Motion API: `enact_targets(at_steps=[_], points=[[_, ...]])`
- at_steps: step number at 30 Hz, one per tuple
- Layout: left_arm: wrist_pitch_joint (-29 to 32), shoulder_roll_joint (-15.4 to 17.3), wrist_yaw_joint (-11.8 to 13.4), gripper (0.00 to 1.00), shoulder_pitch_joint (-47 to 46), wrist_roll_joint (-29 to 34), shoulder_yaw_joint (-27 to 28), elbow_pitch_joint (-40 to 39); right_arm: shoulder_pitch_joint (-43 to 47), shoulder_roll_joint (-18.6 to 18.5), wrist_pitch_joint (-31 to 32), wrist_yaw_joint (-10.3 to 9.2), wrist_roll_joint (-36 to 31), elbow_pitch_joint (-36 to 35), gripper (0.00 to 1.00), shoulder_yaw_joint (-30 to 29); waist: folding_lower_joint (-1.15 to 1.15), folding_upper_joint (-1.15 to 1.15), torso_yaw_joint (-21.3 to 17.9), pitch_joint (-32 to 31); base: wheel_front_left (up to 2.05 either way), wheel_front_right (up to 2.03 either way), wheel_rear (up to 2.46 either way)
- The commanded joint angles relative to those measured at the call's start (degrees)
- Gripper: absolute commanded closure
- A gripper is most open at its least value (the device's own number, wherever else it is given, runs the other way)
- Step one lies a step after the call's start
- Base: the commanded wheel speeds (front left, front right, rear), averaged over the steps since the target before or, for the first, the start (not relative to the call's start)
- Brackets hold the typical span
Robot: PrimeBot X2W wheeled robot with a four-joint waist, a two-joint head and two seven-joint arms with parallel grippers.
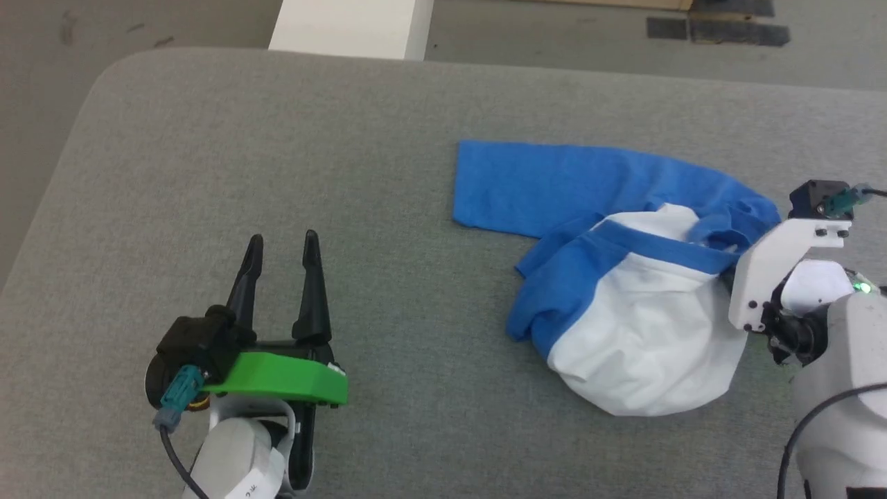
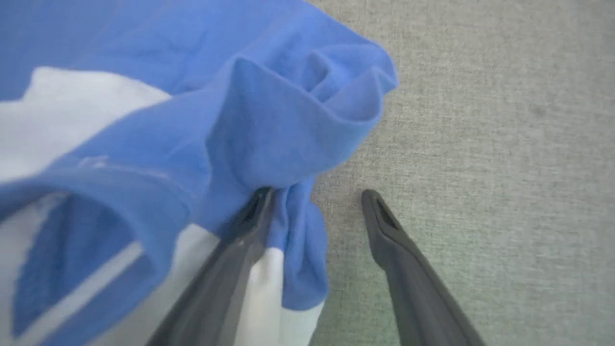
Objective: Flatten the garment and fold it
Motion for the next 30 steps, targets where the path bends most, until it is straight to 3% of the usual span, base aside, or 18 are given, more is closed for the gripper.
enact_targets(at_steps=[1,2,5,9,16,21,25,26,27,28,30], points=[[-0.2,-0.2,0.3,0.00,-1.0,-0.4,-0.2,0.2,-0.5,-0.4,2.1,-0.08,0.6,1.1,0.75,1.4,0.00,0.00,1.0,1.1,0.00,0.00,0.00],[-0.2,-0.2,0.4,0.00,-1.0,-0.5,-0.2,0.3,-0.4,-0.6,3.2,-0.08,1.9,1.1,1.00,2.3,0.00,0.00,0.9,1.0,0.00,0.00,0.00],[-0.2,-0.2,0.5,0.00,-0.8,-0.6,0.1,0.7,-0.1,-1.1,1.6,-0.08,5.3,-1.4,1.00,3.9,0.00,0.00,0.0,0.0,0.00,0.00,0.00],[-0.2,-0.3,0.6,0.00,-0.1,-0.4,0.6,1.3,2.0,-1.9,-5.5,-0.08,8.0,-7.6,1.00,3.7,0.00,0.00,-1.2,-2.4,0.00,0.00,0.00],[-0.2,-0.3,0.6,0.00,2.2,0.1,1.5,1.8,11.0,-0.8,-14.0,-0.08,2.4,-23.7,1.00,-3.2,0.00,0.00,-3.5,-7.5,0.00,0.00,0.00],[-0.2,-0.3,0.5,0.00,3.8,0.3,2.0,1.8,21.1,2.0,-11.6,-0.08,-3.3,-36.4,1.00,-11.5,0.00,0.00,-5.1,-9.5,0.00,0.00,0.00],[-0.2,-0.3,0.3,0.00,4.4,0.5,2.1,1.7,28.8,2.3,-3.3,-0.08,1.9,-37.7,1.00,-15.6,0.00,0.00,-6.0,-9.9,0.00,0.00,0.00],[-0.2,-0.3,0.2,0.00,4.5,0.5,2.1,1.7,30.3,2.3,-1.6,-0.08,3.3,-37.3,0.93,-15.7,0.00,0.00,-6.2,-10.0,0.00,0.00,0.00],[-0.2,-0.3,0.1,0.00,4.6,0.5,2.1,1.8,31.9,2.3,-0.4,-0.08,4.4,-37.0,0.73,-15.6,0.00,0.00,-6.4,-10.0,0.00,0.00,0.00],[-0.2,-0.3,0.0,0.00,4.6,0.6,2.1,1.8,32.9,2.3,0.0,-0.08,5.1,-36.8,0.00,-15.5,0.00,0.00,-6.6,-9.9,0.00,0.00,0.00],[-0.2,-0.3,-0.1,0.00,4.7,0.6,2.0,2.1,34.2,2.3,-0.3,-0.08,6.2,-36.8,0.00,-15.0,0.00,0.00,-7.1,-9.8,0.00,0.00,0.00]])
